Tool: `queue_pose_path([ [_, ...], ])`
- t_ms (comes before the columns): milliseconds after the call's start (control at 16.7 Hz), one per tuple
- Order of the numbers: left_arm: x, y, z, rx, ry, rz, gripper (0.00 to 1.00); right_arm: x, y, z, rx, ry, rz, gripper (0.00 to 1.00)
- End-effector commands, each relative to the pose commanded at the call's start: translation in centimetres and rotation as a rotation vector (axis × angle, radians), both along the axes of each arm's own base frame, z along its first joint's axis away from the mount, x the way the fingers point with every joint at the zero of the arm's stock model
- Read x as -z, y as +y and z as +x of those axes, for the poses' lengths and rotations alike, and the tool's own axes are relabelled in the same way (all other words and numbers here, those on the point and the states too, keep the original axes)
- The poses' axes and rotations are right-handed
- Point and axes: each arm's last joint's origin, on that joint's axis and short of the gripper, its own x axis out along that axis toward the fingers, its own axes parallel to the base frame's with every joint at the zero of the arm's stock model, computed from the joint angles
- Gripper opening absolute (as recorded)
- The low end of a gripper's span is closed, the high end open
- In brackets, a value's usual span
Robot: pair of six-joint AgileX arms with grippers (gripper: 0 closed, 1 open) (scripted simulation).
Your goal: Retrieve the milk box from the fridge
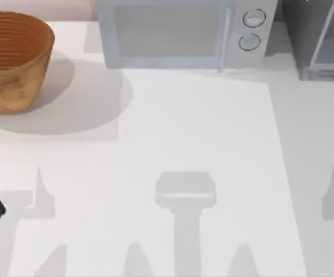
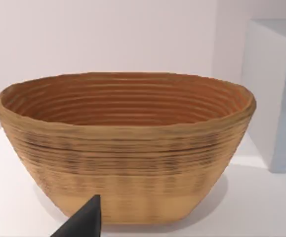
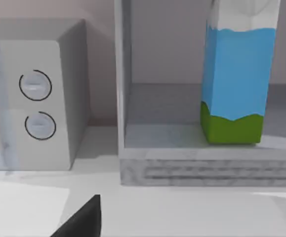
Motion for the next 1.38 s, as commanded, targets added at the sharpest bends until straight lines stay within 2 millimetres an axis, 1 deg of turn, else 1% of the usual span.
queue_pose_path([
  [180,0.0,0.0,0.0,0.0,0.0,0.0,1.0,-0.1,0.0,0.0,-0.001,-0.002,0.0,1.0],
  [420,0.0,0.0,0.0,0.0,0.0,0.0,1.0,-1.1,-0.4,0.8,-0.007,-0.031,-0.007,1.0],
  [600,0.0,0.0,0.0,0.0,0.0,0.0,1.0,-2.0,-1.1,2.3,-0.008,-0.05,-0.016,1.0],
  [720,0.0,0.0,0.0,0.0,0.0,0.0,1.0,-2.1,-1.9,3.7,-0.007,-0.044,-0.019,1.0],
  [900,0.0,0.0,0.0,0.0,0.0,0.0,1.0,-1.2,-3.5,6.0,-0.007,-0.009,-0.013,1.0],
  [1080,0.0,0.0,0.0,0.0,0.0,0.0,1.0,0.6,-5.4,7.9,-0.005,0.032,0.003,1.0],
  [1200,0.0,0.0,0.0,0.0,0.0,0.0,1.0,1.9,-6.6,8.7,-0.004,0.045,0.012,1.0],
  [1380,0.0,0.0,0.0,0.0,0.0,0.0,1.0,3.4,-8.3,9.4,-0.002,0.035,0.014,1.0],
])
